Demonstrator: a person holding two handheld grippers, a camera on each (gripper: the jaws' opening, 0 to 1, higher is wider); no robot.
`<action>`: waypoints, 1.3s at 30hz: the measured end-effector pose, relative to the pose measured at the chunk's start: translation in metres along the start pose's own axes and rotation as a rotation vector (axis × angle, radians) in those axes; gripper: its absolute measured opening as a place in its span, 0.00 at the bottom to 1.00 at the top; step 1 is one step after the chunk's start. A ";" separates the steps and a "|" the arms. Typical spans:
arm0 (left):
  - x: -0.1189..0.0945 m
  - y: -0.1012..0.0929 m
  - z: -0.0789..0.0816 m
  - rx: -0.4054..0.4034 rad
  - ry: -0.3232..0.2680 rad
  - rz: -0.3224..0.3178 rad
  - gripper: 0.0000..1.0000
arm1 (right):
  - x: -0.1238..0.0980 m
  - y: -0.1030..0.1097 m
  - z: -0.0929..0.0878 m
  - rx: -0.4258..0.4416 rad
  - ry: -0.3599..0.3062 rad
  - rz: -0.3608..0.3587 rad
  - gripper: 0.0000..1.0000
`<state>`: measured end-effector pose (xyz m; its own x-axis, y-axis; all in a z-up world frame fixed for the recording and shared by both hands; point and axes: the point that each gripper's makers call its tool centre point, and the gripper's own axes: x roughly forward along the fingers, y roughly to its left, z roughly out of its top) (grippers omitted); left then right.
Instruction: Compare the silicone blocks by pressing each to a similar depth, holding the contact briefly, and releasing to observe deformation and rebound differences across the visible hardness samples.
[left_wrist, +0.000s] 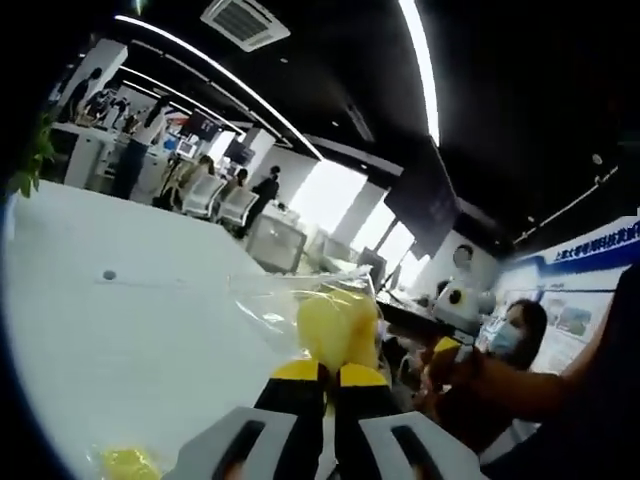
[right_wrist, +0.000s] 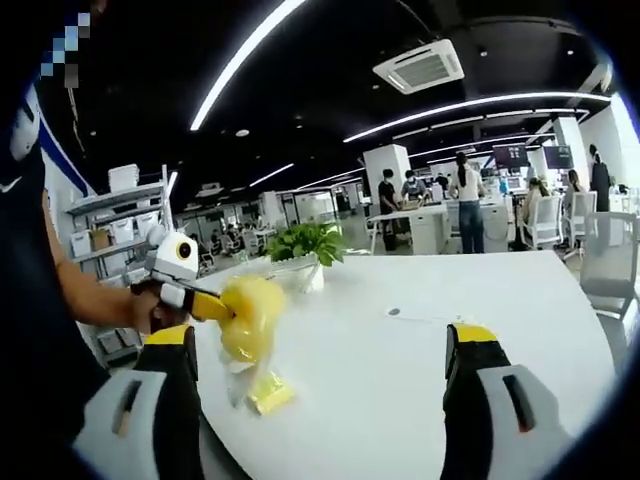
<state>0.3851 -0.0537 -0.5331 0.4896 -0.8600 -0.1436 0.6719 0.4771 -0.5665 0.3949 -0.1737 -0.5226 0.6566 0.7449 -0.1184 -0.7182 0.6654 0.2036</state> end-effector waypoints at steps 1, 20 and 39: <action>0.002 0.002 -0.002 -0.015 0.004 -0.002 0.00 | -0.003 0.000 -0.003 0.002 0.004 -0.009 0.97; 0.024 0.042 -0.056 -0.147 0.135 -0.017 0.00 | -0.060 -0.025 -0.100 -0.120 0.180 -0.156 0.97; 0.039 0.089 -0.118 -0.304 0.242 0.028 0.00 | -0.083 -0.038 -0.140 -0.047 0.190 -0.240 0.97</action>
<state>0.3984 -0.0658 -0.6847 0.3353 -0.8828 -0.3290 0.4468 0.4565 -0.7694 0.3359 -0.2539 -0.6562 0.7572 0.5590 -0.3379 -0.5605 0.8217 0.1032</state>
